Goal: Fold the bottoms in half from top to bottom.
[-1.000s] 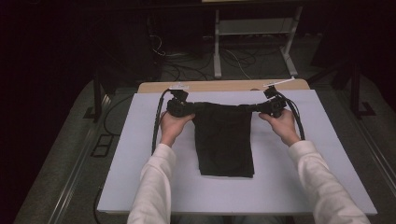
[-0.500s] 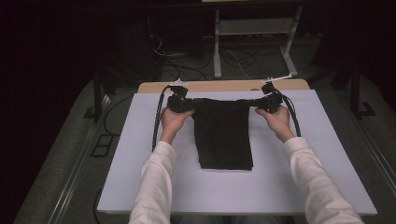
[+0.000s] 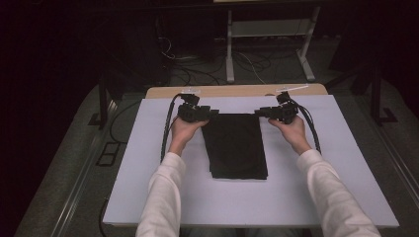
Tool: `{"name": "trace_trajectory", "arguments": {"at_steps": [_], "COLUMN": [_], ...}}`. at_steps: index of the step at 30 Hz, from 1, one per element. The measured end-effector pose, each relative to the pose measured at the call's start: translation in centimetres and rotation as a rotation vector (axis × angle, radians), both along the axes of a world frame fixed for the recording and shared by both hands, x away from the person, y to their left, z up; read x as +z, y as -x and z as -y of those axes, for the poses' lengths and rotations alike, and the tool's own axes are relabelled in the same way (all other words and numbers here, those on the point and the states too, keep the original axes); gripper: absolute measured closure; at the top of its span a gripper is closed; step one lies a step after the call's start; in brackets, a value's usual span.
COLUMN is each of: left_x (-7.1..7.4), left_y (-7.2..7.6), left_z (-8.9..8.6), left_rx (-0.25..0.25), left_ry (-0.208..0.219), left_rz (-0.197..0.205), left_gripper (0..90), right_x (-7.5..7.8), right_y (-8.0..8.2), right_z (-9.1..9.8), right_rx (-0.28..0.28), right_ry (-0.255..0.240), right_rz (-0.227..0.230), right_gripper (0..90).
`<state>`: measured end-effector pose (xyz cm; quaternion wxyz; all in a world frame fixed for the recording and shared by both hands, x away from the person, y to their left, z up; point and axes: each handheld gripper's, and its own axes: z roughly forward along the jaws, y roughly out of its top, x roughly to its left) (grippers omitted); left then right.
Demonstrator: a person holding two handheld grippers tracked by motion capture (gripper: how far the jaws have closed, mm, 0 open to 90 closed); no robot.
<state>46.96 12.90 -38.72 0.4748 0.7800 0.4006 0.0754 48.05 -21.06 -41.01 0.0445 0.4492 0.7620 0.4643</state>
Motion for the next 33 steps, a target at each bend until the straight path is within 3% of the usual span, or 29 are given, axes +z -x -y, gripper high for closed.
{"name": "trace_trajectory", "arguments": {"at_steps": [2,6,9,12,14,16,33], "left_x": [0.0,0.1,0.1,0.2,0.1,0.1,0.5], "left_y": [0.2,0.7,1.0,1.4,1.5,1.7,4.9], "left_z": [0.0,-0.6,-1.2,-1.7,-2.0,-2.1,-4.3], "left_rx": [0.0,0.0,0.007,0.006,-0.001,-0.008,0.009], "left_ry": [-0.006,0.008,0.027,0.053,0.061,0.043,0.017], "left_rz": [-0.002,0.014,0.013,0.006,-0.005,-0.013,0.041], "left_gripper": [37.2,33.0,23.9,12.9,6.4,0.0,0.0], "right_x": [-0.2,-0.3,-0.2,-0.1,0.0,0.2,1.6], "right_y": [0.1,0.5,0.8,1.3,1.7,2.0,5.0], "right_z": [0.1,0.6,0.8,1.1,1.2,1.3,3.4], "right_rx": [0.007,0.014,0.017,0.013,0.012,0.015,0.012], "right_ry": [0.002,-0.015,-0.007,-0.001,0.017,0.03,0.012], "right_rz": [-0.008,-0.012,-0.017,-0.018,-0.015,-0.012,0.031], "right_gripper": [43.9,27.9,16.1,11.1,1.1,0.3,0.0]}}
